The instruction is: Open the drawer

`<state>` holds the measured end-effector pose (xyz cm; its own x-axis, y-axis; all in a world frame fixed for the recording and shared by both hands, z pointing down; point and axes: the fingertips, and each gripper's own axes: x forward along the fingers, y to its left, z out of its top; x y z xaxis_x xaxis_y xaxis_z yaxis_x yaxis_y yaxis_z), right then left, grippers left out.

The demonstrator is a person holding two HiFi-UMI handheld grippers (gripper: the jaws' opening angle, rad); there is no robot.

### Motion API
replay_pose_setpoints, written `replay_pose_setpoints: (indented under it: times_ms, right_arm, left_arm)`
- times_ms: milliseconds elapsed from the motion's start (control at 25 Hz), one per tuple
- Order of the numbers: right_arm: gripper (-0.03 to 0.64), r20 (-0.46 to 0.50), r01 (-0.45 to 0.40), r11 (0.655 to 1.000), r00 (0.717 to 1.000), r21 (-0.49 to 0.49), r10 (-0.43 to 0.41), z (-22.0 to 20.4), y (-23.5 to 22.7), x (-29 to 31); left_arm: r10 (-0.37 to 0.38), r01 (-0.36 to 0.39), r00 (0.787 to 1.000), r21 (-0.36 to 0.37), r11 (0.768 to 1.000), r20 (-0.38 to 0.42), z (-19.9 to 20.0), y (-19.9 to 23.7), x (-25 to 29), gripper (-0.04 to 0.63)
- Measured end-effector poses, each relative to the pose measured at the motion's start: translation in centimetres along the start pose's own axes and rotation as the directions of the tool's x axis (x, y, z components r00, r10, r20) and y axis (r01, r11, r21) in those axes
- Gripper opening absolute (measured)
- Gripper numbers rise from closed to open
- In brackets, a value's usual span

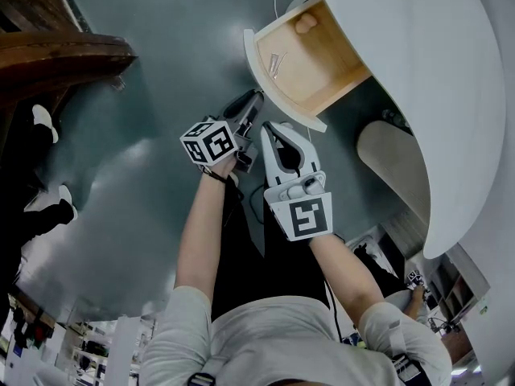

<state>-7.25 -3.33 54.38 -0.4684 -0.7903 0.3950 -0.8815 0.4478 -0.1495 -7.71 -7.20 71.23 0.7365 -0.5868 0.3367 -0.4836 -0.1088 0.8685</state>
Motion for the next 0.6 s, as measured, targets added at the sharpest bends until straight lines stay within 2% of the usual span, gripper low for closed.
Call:
replay_pose_setpoints:
  times_ms: [360, 600]
  right_arm:
    - [0.011, -0.006, 0.005, 1.000, 1.000, 0.003, -0.005, -0.27, -0.07, -0.21]
    - [0.011, -0.016, -0.003, 1.000, 1.000, -0.016, 0.003, -0.16, -0.19, -0.51]
  left_arm:
    - [0.011, -0.010, 1.000, 0.026, 1.000, -0.012, 0.03, -0.14, 0.01, 0.091]
    - [0.062, -0.060, 0.998, 0.080, 0.995, -0.023, -0.17, -0.34, -0.44, 0.091]
